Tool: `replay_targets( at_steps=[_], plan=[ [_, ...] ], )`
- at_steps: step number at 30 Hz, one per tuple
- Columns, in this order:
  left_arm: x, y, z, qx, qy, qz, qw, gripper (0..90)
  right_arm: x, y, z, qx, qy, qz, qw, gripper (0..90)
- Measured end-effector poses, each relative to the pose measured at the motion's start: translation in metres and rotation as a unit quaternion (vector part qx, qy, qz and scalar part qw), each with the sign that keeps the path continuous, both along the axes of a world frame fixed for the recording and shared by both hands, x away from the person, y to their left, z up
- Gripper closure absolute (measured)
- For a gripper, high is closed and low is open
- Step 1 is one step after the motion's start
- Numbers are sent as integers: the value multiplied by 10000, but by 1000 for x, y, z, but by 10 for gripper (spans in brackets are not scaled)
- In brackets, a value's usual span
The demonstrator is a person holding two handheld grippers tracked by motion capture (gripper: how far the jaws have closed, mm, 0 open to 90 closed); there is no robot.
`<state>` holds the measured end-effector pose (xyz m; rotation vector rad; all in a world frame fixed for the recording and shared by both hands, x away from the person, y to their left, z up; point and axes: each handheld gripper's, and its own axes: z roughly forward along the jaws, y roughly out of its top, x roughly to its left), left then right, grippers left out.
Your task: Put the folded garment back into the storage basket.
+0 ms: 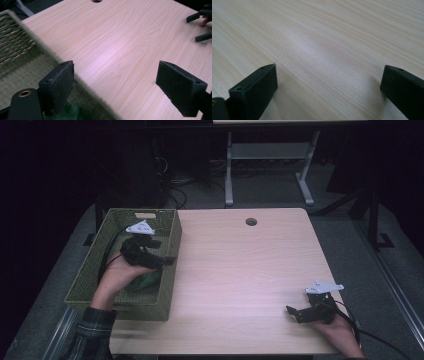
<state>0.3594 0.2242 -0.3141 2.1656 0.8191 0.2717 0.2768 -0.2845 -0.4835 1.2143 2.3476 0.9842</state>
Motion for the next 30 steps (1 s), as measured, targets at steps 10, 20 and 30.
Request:
replay_targets(
  at_steps=[10, 20, 30],
  plan=[
    [-7, -51, -8, -49, -169, -349, 9992, 147, 0, 0, 0, 0, -2, 1, 10000, 8],
    [-14, -96, -26, -188, -313, -624, 9974, 147, 0, 0, 0, -1, -2, 2, 10000, 8],
    [-18, -122, -56, -102, -281, -572, 9979, 147, 0, 0, 0, -1, -2, 2, 10000, 8]
  ],
)
